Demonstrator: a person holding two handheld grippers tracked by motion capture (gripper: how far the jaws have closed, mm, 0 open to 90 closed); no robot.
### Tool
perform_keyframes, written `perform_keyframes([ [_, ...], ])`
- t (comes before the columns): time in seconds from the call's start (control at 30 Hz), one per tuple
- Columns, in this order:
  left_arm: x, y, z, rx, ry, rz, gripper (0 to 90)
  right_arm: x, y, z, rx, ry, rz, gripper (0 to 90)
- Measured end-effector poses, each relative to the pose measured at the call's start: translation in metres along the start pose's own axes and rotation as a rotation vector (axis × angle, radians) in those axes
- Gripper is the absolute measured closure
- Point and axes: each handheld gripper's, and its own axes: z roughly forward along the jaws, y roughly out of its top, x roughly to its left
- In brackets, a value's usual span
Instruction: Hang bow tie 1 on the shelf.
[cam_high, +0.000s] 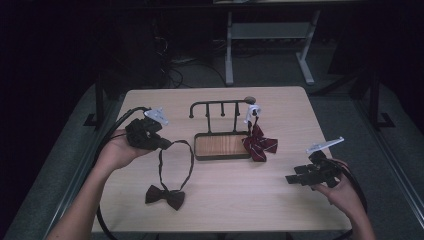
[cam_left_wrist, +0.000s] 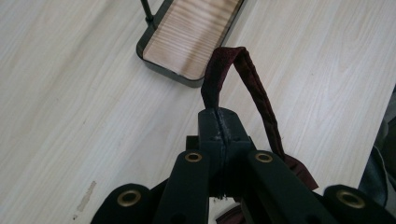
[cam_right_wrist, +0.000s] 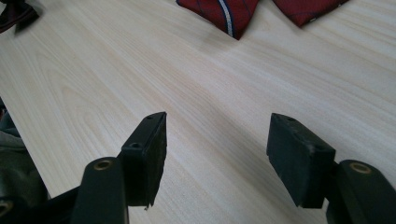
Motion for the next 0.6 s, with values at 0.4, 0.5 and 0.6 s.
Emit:
perform_keyframes([
  [0.4, 0.001, 0.008, -0.011, -0.001, 0.01, 0.016, 89.9, -0.001, 0.0, 0.0, -0.004, 0.002, 0.003, 37.9],
  [0.5, 0.001, 0.01, -0.014, -0.007, 0.014, 0.015, 89.9, -0.001, 0.0, 0.0, -0.005, 0.005, 0.003, 37.9],
  [0.6, 0.003, 0.013, -0.016, -0.006, 0.018, 0.017, 89.9, -0.001, 0.0, 0.0, -0.005, 0.008, 0.005, 37.9],
])
